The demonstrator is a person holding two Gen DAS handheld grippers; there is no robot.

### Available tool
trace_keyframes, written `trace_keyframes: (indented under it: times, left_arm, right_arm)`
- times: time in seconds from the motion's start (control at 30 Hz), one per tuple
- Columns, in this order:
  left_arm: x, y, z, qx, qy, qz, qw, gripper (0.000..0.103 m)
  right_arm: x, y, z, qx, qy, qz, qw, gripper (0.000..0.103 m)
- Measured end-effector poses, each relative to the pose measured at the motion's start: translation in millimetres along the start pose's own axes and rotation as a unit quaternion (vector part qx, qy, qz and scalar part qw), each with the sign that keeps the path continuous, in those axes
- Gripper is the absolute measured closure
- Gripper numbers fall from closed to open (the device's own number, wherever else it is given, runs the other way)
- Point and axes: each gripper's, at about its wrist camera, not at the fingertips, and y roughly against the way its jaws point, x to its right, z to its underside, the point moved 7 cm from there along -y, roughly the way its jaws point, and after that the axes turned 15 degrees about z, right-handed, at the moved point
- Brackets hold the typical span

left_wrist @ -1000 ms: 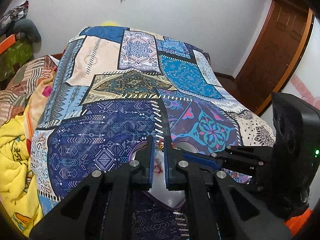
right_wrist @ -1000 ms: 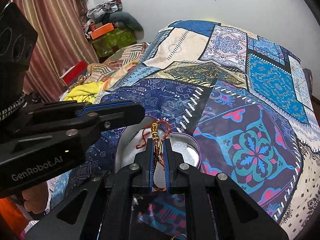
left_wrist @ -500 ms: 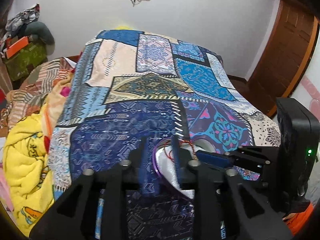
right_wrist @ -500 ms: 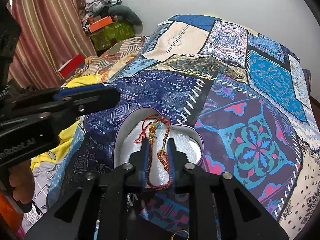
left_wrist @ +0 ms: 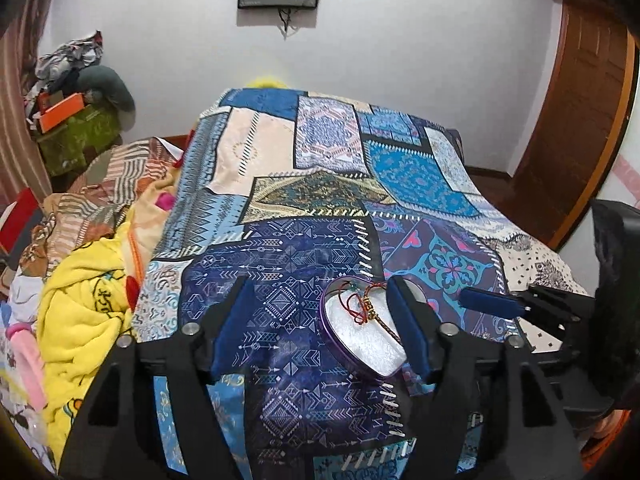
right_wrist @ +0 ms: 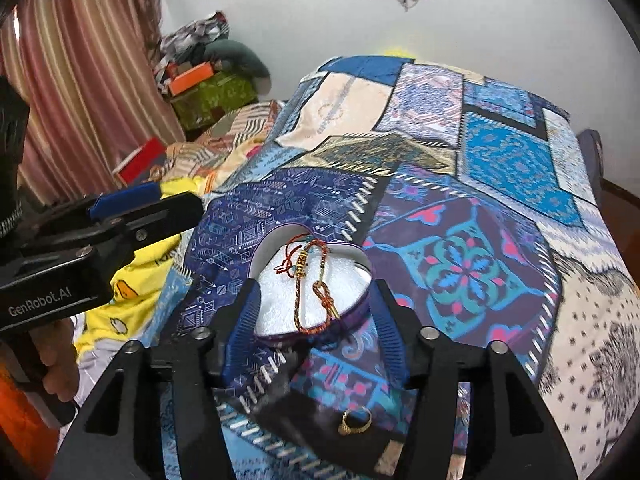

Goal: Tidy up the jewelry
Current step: 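Lower the bracelet into the heart tin and open the right tool, then move the left tool to a gold ring and close on it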

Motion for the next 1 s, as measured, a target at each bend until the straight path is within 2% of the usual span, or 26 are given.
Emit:
trace_keyframes:
  times: [0.33,0.57,1.0]
  left_arm:
    - [17,18,18,-0.007,0.008,0.009,0.9999,0.034]
    - [35,6,46,-0.04,0.014,0.022,0.9989,0.034]
    - [80,-47,96,-0.124,-0.002,0.068,0.9899,0.034]
  right_arm:
    - [22,35,12,0.016,-0.024,0.037,0.999,0.048]
    - [42,50,28,0.02,-0.029,0.066,0.997,0.048]
    - [104,43,86,-0.034,-0.057,0.102,0.993,0.048]
